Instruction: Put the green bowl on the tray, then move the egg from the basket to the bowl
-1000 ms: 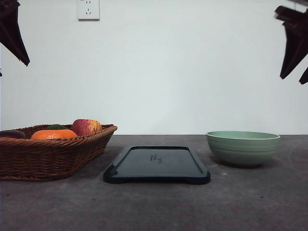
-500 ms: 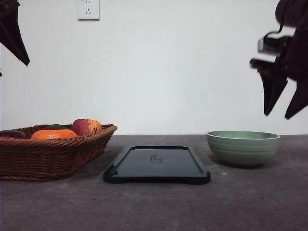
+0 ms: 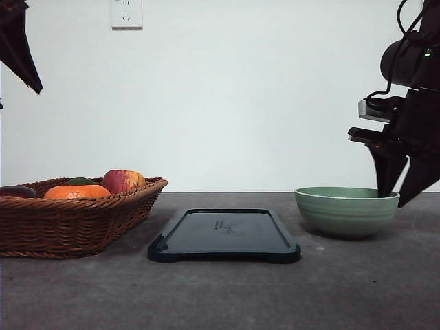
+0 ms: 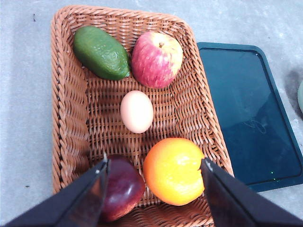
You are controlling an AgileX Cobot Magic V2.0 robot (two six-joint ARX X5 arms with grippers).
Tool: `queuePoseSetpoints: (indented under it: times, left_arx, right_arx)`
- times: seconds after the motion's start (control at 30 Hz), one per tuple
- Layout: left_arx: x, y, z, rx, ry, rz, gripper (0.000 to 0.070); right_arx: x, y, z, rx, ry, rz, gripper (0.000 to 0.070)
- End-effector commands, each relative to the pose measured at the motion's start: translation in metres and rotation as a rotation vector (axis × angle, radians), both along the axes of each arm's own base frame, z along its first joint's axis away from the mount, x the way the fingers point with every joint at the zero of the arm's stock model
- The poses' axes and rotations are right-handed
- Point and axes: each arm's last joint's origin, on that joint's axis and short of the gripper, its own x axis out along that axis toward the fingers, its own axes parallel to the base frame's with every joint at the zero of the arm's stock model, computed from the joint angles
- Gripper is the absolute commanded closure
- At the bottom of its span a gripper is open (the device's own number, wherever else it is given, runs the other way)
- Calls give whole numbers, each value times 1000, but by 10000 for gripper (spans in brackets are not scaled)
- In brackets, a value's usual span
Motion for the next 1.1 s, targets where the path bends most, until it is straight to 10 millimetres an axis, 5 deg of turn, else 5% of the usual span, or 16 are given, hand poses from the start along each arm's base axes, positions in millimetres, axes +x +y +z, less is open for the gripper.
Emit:
queuePoseSetpoints:
  times: [0.0, 0.2, 0.37, 0.67, 1.07]
  left_arx:
    - [3, -1, 6, -4, -20, -8, 310]
    - [3, -1, 6, -4, -20, -9, 310]
    - [3, -1, 6, -4, -20, -9, 310]
    - [3, -1, 6, -4, -22, -8, 310]
    - [4, -1, 6, -5, -34, -8, 310]
  right_arx:
    - [6, 1, 1, -2, -14, 9, 700]
    - [7, 1, 17, -7, 18, 13, 700]
    - [10, 9, 52, -10, 38, 45, 700]
    - [8, 53, 109, 17, -38, 178, 700]
    - [21, 133, 97, 31, -61, 359, 700]
